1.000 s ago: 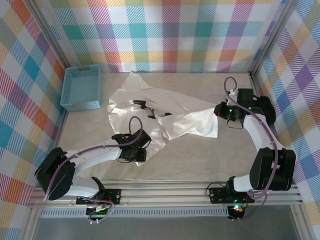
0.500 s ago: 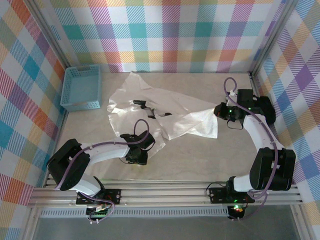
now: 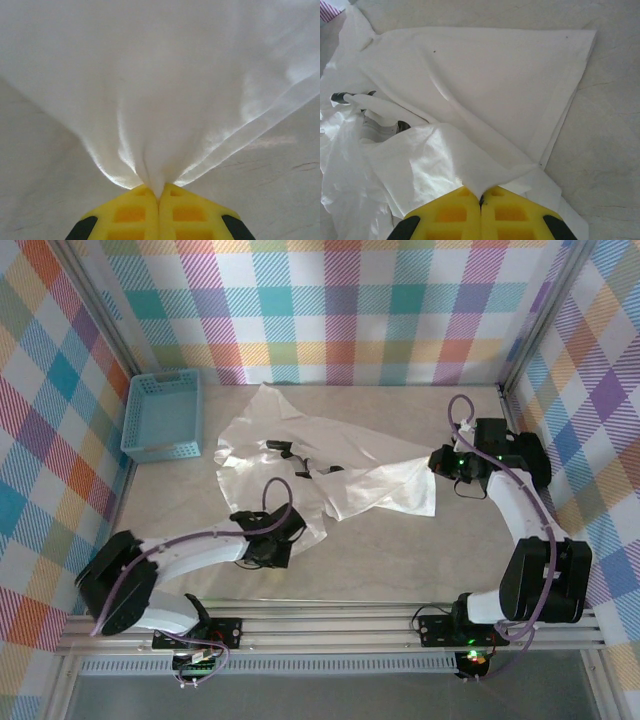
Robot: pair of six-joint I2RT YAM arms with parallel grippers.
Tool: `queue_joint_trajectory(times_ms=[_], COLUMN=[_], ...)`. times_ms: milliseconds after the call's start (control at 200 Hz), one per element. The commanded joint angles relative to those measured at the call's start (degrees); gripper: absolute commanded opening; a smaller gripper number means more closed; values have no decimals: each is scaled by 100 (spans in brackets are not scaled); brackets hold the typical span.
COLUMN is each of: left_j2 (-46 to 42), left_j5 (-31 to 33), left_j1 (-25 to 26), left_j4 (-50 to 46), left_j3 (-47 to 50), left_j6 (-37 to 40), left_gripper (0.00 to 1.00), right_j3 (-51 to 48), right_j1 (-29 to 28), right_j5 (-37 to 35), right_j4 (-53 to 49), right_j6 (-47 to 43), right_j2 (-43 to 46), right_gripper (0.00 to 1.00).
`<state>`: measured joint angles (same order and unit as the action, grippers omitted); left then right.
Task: Fold the inside-out t-shirt
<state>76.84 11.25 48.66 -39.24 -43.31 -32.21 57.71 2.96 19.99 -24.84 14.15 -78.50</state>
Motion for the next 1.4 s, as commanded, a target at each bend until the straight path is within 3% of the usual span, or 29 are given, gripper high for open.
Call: queue_joint_trajectory(times_ms=[0,150,275,530,660,780,880,1065,1245,1395], left_j2=[-1037,-2276,-2551,-1659,-1185,-541,-74,918,1596,1547], left_j5=[1064,2074,2714,2812,2968,3270,3039,1421,911,778], left_j1=[-325,-994,-1223,-1229,-1228,-1236,-1460,-3053,-3310,-3320], left_j4=[-500,-311,-9,-927,-1249,-1485,-1450,-1500,-1293,-1134], left_j3=[-694,-2034,-3501,-7408,-8562,-9027,-9049,-9353,-9870,-9924], left_j6=[372,1082,1934,3221,3739,4000,3962,3277,3237,3245], left_gripper=[0,0,0,0,0,0,0,0,0,0], right_j3=[185,839,1691,3057,3659,3940,3958,4049,4502,4635], right_j1=[-15,70,116,117,117,120,124,121,119,122], right_j5=[-20,-30,-2,-452,-584,-511,-477,-600,-757,-783], right_j4=[90,-16,-223,-884,-1241,-1289,-1154,-684,-535,-545], right_j6=[-4,8,18,-370,-578,-539,-512,-627,-802,-887], right_j2=[413,704,973,2016,2403,2443,2225,1325,572,540], right_gripper=[0,0,0,0,0,0,0,0,0,0])
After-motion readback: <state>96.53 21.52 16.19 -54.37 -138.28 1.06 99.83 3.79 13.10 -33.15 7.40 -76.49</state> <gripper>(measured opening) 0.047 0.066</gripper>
